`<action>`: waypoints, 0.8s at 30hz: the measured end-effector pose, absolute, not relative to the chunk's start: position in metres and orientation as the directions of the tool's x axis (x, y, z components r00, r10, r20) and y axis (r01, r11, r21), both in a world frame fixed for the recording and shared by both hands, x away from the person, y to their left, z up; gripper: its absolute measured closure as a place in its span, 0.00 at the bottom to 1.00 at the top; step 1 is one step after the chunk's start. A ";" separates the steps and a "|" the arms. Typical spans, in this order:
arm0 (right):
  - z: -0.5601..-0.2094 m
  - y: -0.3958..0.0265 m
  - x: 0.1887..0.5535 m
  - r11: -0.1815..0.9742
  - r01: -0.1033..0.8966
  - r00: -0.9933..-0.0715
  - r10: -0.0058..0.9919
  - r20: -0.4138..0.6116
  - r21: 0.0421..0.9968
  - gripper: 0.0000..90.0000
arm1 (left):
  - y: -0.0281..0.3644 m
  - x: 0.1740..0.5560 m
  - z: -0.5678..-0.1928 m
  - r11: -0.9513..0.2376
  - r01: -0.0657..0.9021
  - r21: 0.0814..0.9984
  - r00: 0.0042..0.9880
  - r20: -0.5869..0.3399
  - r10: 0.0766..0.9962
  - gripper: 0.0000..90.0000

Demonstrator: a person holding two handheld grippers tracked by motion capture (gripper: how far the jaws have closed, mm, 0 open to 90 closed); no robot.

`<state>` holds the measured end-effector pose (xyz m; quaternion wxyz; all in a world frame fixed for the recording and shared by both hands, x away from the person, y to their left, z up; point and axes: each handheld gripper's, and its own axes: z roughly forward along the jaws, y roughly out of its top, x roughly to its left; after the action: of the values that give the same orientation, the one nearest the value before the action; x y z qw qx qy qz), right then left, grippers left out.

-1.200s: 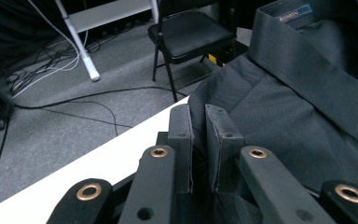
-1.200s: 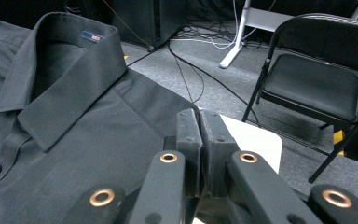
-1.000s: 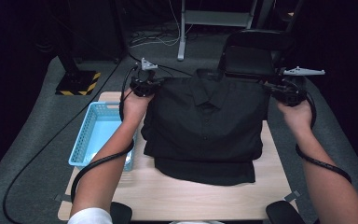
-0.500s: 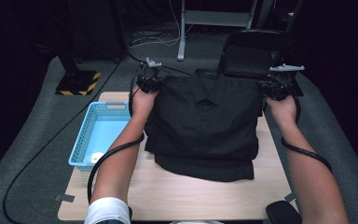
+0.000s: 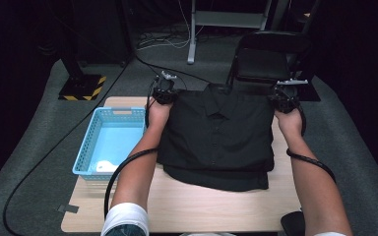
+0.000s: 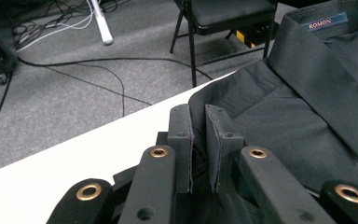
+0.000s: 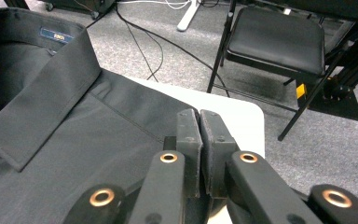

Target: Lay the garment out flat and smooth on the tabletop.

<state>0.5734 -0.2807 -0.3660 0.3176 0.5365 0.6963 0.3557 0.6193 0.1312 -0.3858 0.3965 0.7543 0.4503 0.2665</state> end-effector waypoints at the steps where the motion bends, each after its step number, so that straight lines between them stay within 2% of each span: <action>1: -0.369 -0.281 0.574 0.172 0.524 -0.223 0.973 -0.061 0.834 0.97 | 0.130 0.620 -0.389 -0.280 0.473 0.835 0.453 0.042 0.891 0.90; 24: -0.438 -0.277 0.590 0.119 0.636 -0.173 0.985 -0.009 0.762 0.96 | 0.118 0.628 -0.448 -0.309 0.564 0.766 0.449 0.030 0.893 0.88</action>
<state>0.5902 -0.2771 -0.4382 0.2729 0.5821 0.6963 0.3191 0.6279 0.1178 -0.4482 0.3530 0.7745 0.4702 0.2334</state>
